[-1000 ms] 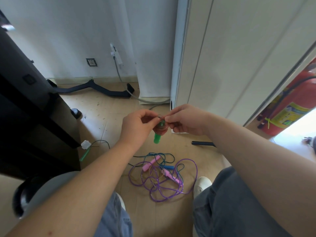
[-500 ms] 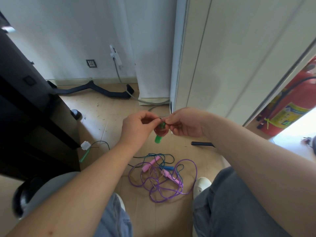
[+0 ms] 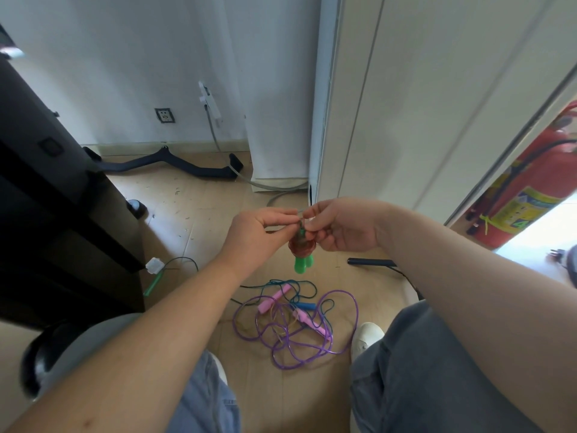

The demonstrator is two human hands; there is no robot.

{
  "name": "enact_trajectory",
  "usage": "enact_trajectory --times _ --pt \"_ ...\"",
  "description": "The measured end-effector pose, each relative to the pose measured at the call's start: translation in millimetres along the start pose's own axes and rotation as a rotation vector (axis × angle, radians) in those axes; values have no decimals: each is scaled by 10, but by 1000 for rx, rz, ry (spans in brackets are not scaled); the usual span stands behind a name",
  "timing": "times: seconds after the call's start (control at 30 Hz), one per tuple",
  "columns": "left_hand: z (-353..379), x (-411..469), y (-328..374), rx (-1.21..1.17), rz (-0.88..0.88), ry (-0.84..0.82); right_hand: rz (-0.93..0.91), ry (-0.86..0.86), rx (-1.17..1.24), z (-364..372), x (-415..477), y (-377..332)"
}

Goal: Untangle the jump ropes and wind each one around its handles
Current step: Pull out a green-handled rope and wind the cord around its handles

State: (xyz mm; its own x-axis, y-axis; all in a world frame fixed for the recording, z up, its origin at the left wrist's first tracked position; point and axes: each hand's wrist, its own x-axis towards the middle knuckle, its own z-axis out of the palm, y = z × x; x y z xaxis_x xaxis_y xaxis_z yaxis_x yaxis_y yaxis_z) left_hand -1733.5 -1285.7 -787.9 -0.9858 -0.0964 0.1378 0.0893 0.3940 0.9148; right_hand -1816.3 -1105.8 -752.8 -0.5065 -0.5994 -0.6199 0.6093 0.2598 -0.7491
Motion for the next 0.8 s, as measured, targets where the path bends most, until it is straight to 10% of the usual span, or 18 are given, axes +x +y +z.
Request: enact_trajectory --times 0.4,0.6,0.8 --pt "63 -24 -17 171 -28 123 -141 95 -40 95 38 66" --pt "66 5 7 266 -88 131 -371 296 -598 205 47 55" --pt "10 31 -6 182 -123 51 -463 217 -646 279 67 68"
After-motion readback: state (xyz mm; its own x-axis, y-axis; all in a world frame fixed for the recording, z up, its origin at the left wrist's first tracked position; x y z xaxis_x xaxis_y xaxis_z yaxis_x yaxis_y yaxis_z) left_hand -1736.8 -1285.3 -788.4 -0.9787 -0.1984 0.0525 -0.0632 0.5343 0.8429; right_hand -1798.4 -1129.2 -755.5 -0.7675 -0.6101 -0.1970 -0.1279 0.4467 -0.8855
